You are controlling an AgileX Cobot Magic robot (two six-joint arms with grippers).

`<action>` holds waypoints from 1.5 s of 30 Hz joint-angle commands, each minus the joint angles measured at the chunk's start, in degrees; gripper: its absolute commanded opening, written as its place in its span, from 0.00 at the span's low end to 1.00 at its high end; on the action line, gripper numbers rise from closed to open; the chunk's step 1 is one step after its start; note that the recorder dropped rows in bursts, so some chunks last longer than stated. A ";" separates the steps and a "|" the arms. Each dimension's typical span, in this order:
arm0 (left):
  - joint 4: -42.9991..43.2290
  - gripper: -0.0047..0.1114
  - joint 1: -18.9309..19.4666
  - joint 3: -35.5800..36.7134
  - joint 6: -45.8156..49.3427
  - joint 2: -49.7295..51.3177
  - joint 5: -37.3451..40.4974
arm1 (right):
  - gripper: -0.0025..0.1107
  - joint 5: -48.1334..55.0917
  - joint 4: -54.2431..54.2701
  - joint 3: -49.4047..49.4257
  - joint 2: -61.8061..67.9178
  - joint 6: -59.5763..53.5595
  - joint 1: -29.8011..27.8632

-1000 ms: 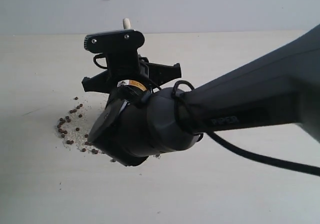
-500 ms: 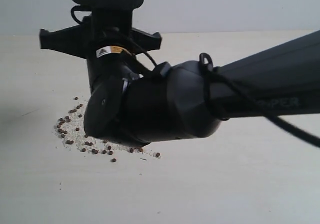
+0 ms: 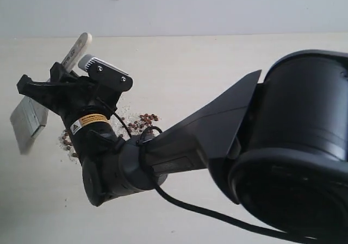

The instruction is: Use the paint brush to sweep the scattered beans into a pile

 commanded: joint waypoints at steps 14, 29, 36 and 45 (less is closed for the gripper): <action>-0.14 0.05 -0.32 0.14 -0.18 -0.36 -0.24 | 0.02 11.27 16.52 -6.85 2.41 -26.75 0.08; -0.14 0.05 -0.32 0.14 -0.18 -0.36 -0.24 | 0.02 3.74 46.26 -6.85 -3.40 -71.47 0.45; -0.14 0.05 -0.32 0.14 -0.18 -0.36 -0.24 | 0.02 -4.71 49.04 -6.85 -3.40 -77.72 0.45; -0.14 0.05 -0.32 0.14 -0.18 -0.36 -0.24 | 0.02 -2.86 43.03 -6.85 -8.41 -69.10 3.10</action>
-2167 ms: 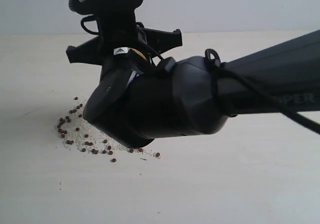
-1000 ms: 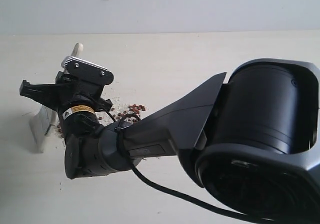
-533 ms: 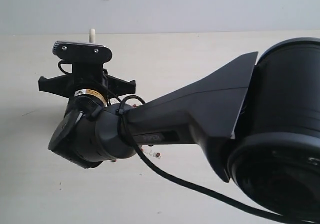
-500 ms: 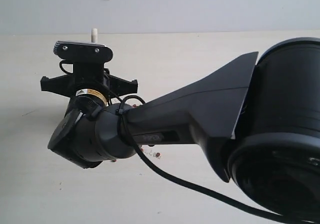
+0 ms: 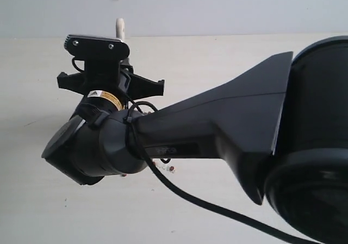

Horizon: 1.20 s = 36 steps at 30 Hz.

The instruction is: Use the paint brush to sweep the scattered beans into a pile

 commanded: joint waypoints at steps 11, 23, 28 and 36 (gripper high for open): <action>-0.14 0.05 -0.32 0.14 -0.18 -0.36 -0.24 | 0.02 7.18 -31.26 -0.11 2.06 40.55 -1.99; -0.14 0.05 -0.32 0.14 -0.18 -0.36 -0.24 | 0.02 9.26 -34.81 -0.11 8.99 51.72 -9.20; -0.14 0.05 -0.32 0.14 -0.18 -0.36 -0.24 | 0.02 9.38 -27.83 -0.11 8.88 48.86 -9.32; -0.14 0.05 -0.32 0.14 -0.18 -0.36 -0.24 | 0.02 10.56 -14.37 -0.11 7.24 35.79 -9.21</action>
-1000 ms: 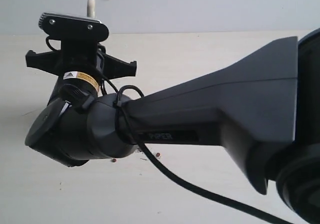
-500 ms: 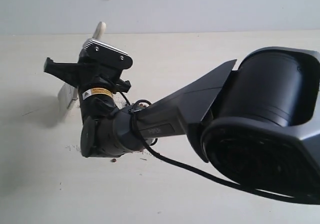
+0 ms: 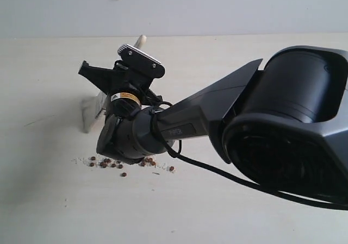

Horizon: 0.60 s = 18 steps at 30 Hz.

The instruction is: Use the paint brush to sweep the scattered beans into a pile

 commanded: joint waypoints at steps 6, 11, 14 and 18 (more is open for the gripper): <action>-0.14 0.05 -0.32 0.14 -0.18 -0.36 -0.24 | 0.02 -0.32 12.08 -0.11 -4.01 -18.81 -0.26; -0.14 0.05 -0.32 0.14 -0.18 -0.36 -0.24 | 0.02 -1.43 17.00 -0.11 -5.80 -26.29 -0.26; -0.14 0.05 -0.32 0.14 -0.18 -0.36 -0.24 | 0.02 -3.07 20.65 -0.11 -6.55 -30.43 -0.26; -0.14 0.05 -0.32 0.14 -0.18 -0.36 -0.24 | 0.02 -3.80 23.04 -0.11 -7.25 -32.46 -0.26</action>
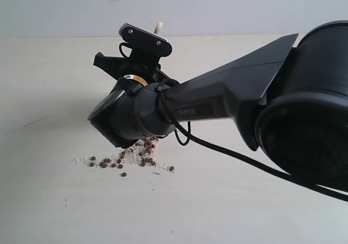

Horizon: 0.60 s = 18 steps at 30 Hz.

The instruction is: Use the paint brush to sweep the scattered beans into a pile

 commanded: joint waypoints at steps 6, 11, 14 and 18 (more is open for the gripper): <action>-0.14 0.05 -0.32 0.14 -0.18 -0.36 -0.24 | 0.02 -1.47 4.39 -0.11 -2.33 -3.89 -0.26; -0.14 0.05 -0.32 0.14 -0.18 -0.36 -0.24 | 0.02 -2.43 5.14 -0.11 -3.74 -7.24 -0.26; -0.14 0.05 -0.32 0.14 -0.18 -0.36 -0.24 | 0.02 -2.98 5.39 -0.11 -4.65 -9.27 -0.26; -0.14 0.05 -0.32 0.14 -0.18 -0.36 -0.24 | 0.02 -2.32 4.26 -0.11 -6.32 -9.38 -0.17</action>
